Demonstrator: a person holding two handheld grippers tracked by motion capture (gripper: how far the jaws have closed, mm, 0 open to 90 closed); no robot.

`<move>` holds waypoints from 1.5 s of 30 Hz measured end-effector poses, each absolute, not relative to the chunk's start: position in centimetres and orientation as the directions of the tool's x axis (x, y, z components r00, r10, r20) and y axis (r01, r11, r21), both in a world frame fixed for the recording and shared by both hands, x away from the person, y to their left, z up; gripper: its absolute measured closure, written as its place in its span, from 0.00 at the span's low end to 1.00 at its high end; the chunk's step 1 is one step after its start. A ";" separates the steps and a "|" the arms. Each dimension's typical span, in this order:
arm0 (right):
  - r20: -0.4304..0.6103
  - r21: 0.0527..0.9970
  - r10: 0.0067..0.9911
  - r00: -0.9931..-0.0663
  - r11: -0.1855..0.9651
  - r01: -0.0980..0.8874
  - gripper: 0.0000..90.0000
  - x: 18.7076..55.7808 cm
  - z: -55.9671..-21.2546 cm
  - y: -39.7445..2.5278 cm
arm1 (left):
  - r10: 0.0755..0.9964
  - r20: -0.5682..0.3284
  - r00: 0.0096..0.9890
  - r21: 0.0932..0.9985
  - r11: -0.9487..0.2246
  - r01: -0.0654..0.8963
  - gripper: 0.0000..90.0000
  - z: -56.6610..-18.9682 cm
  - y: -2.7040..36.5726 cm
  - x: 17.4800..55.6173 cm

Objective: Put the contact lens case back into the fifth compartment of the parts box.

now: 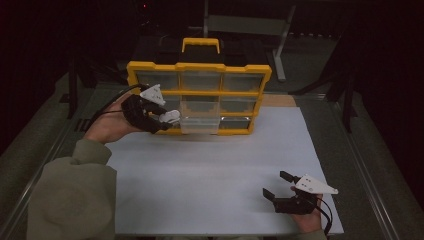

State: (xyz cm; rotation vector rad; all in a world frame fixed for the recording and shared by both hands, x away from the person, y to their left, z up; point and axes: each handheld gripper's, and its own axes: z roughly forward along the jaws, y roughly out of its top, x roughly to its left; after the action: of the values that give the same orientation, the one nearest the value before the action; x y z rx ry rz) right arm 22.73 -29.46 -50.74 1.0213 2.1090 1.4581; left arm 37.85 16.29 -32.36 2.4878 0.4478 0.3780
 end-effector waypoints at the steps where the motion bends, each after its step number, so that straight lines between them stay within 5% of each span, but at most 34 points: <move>1: 0.093 0.916 0.742 -0.664 0.198 0.349 0.09 22.7 -50.7 -29.5 | 0.394 0.169 0.904 0.583 -0.779 0.230 0.55 -32.3 16.3 37.9; 31: 0.095 0.915 0.739 -0.667 0.199 0.351 0.09 22.8 -50.8 -29.4 | 0.441 0.163 0.883 0.611 -0.748 0.260 0.55 -31.4 13.2 40.8; 45: 0.096 0.915 0.738 -0.667 0.198 0.351 0.09 22.9 -50.8 -29.4 | 0.423 0.155 0.893 0.556 -0.784 0.275 0.54 -32.4 10.5 41.8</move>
State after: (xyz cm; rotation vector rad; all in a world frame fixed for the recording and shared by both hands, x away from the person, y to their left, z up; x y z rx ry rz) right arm 22.87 -29.41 -50.82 1.0209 2.1153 1.4613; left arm 41.85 10.46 -32.38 2.5187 0.5033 0.3683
